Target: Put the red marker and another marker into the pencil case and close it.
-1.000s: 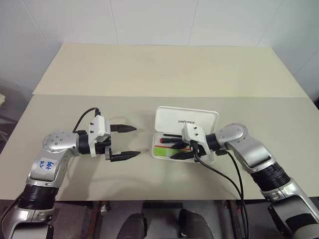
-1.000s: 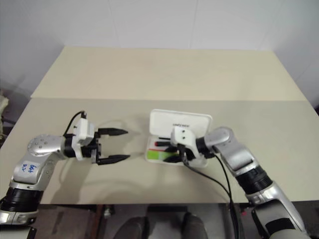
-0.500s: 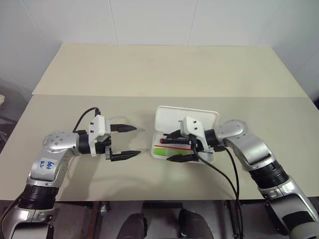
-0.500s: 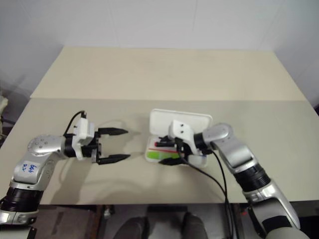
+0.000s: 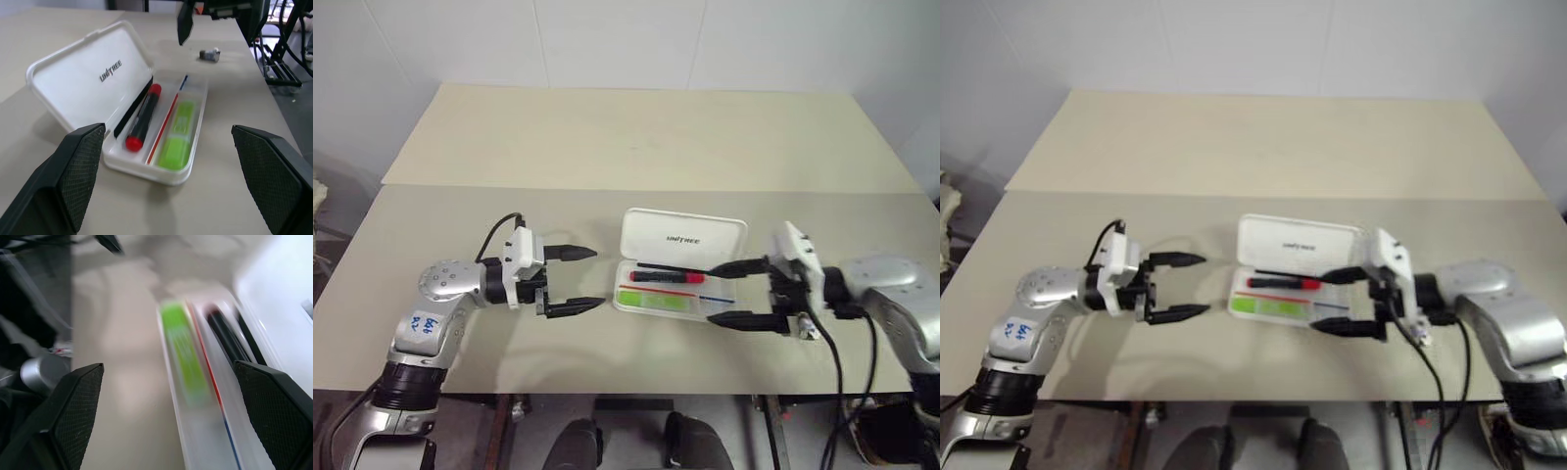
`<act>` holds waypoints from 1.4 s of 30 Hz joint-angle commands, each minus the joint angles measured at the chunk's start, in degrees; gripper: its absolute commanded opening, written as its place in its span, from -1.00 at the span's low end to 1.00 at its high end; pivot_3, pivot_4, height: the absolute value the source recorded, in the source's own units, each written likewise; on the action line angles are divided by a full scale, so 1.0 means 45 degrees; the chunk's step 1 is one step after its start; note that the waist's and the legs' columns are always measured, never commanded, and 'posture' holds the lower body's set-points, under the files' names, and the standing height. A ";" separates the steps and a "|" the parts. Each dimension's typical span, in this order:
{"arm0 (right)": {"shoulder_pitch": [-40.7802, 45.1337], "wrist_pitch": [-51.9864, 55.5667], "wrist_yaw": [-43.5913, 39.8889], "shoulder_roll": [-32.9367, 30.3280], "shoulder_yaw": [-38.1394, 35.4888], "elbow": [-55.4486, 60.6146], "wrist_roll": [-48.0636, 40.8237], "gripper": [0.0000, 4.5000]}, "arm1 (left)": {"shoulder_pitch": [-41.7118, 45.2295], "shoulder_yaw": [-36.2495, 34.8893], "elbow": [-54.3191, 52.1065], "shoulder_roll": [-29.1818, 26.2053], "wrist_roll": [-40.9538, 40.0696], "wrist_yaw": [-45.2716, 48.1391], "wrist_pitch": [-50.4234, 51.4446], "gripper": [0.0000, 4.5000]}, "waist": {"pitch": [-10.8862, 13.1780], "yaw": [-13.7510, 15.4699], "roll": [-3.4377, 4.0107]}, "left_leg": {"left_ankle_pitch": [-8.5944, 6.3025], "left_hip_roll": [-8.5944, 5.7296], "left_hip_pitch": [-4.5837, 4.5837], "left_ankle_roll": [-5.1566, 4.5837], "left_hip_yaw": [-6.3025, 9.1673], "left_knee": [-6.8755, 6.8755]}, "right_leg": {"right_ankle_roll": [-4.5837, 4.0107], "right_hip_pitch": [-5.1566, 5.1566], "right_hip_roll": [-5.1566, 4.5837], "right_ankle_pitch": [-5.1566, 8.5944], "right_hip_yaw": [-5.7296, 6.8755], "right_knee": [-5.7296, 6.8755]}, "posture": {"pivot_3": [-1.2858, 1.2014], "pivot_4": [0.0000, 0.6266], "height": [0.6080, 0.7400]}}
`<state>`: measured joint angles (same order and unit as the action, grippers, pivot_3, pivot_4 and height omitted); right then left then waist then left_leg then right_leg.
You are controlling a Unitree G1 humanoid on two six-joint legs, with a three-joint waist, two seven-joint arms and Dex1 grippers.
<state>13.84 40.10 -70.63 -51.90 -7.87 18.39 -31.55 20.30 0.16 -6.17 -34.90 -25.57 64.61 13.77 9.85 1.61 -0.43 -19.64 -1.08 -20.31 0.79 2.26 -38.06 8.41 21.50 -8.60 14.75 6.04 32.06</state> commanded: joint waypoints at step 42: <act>-0.6215 0.3581 1.0507 0.4865 -0.5722 0.3185 -0.0586 0.98 | 0.0629 0.1048 0.0306 0.1111 -0.0006 0.0396 -0.0284 0.96 | -0.0024 0.0227 0.0025 | -0.0003 0.0025 0.0030 -0.0012 -0.0045 -0.0001 | -0.0016 -0.0011 0.0017 0.0000 -0.0035 -0.0004 | 0.03 -0.52 1.00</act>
<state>-14.77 56.42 -25.62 -30.50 -33.77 31.38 -34.74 22.89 5.36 -3.61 -29.66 -25.46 66.38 13.01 9.74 2.63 -0.32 -19.65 -0.97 -20.18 0.74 2.06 -38.06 8.33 21.45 -8.52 14.75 5.88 32.04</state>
